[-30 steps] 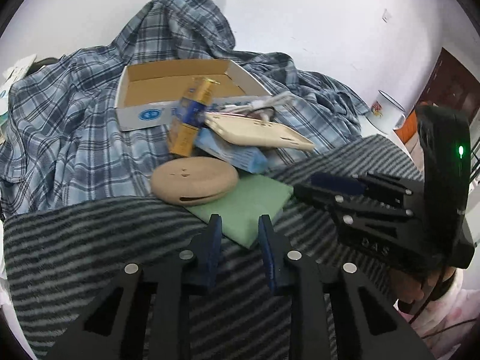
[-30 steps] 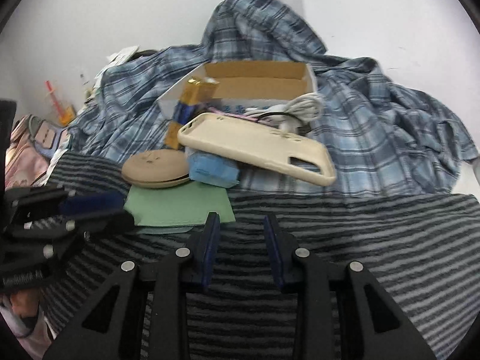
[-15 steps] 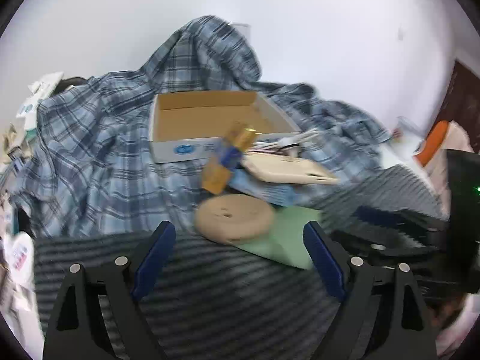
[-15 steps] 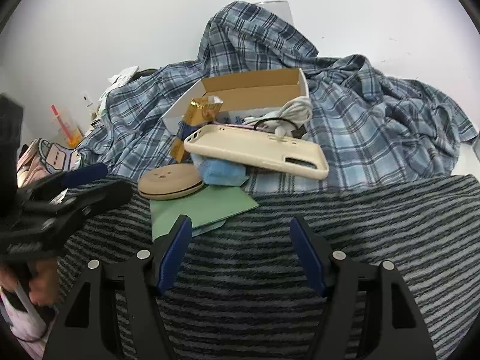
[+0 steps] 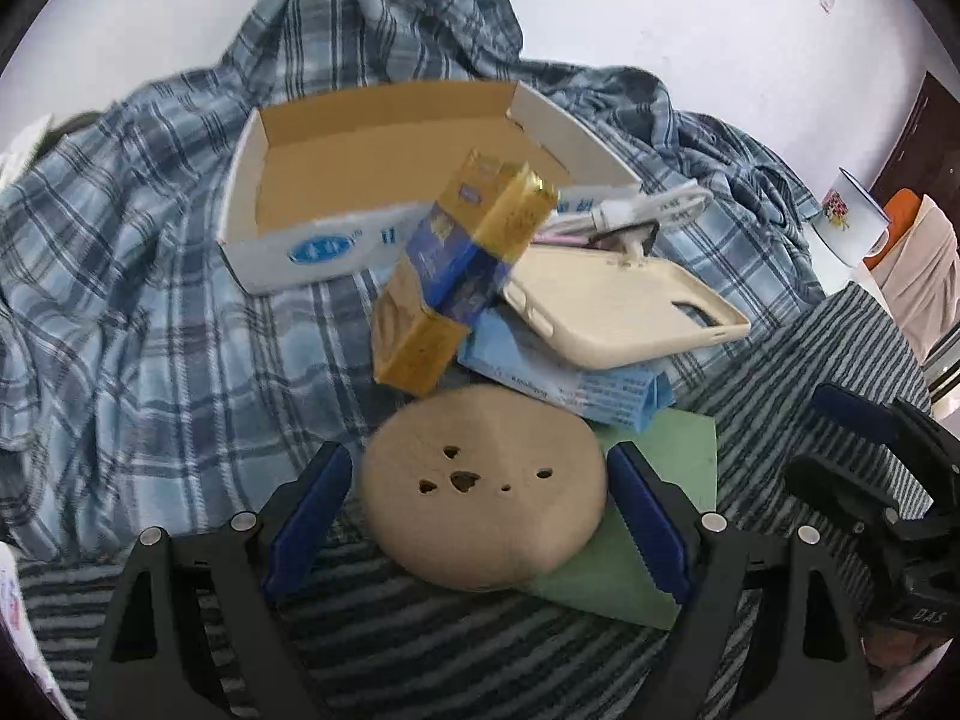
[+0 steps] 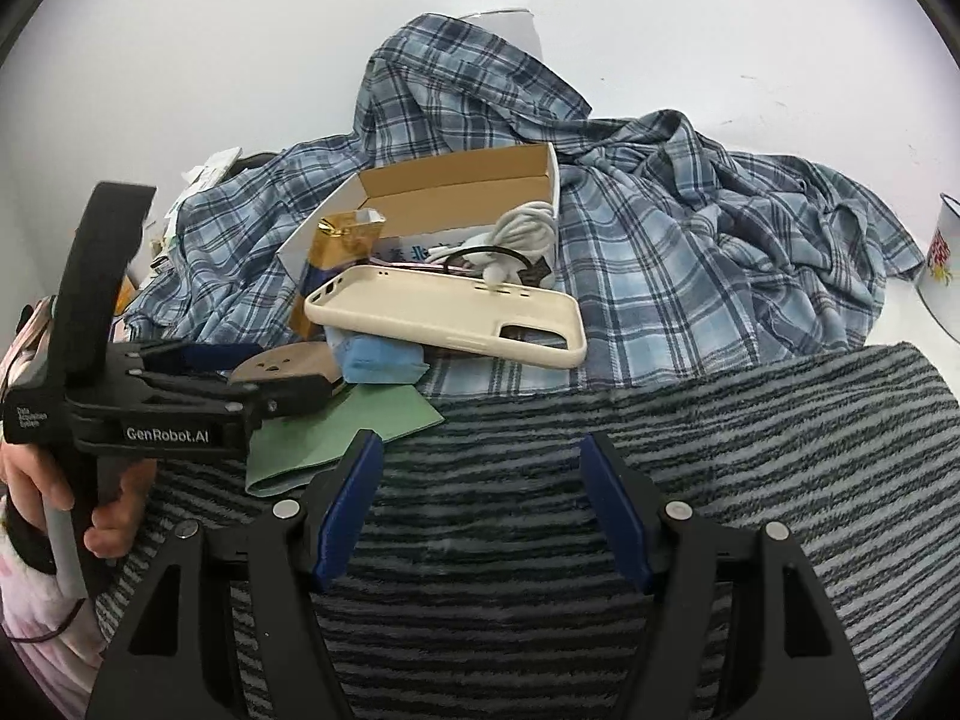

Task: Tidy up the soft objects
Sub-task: 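Lift the disc with the left tool while the right tool grasps the green cloth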

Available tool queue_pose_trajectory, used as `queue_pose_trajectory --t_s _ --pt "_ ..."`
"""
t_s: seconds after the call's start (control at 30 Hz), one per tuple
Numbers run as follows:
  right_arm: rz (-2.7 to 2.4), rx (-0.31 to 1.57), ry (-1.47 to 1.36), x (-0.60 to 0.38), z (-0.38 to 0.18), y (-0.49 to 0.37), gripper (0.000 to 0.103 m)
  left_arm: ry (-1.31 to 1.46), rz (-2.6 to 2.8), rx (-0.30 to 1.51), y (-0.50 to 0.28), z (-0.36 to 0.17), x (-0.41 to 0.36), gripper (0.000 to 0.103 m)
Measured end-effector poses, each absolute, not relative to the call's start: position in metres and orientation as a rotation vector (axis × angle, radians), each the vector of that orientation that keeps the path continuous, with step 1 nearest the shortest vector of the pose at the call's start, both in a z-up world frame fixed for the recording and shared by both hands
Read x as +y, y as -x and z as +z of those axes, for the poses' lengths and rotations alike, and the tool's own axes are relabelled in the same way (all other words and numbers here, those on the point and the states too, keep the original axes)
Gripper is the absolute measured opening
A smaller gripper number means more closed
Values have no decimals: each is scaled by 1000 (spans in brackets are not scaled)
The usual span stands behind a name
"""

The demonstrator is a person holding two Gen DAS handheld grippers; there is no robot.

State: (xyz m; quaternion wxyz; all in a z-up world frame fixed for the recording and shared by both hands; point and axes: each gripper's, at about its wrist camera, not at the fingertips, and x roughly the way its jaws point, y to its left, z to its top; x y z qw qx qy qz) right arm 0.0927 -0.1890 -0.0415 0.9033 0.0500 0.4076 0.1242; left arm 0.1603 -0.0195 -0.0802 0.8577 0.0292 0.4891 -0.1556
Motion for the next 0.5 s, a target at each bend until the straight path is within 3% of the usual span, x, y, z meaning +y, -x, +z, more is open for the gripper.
queue_pose_trajectory --t_s 0.2,0.5 --pt "242 850 -88 -185 -44 -94 67 -59 -324 1010 -158 -79 -18 75" --pt "280 861 -87 -170 -43 -86 67 -21 -269 879 -113 -50 7 74"
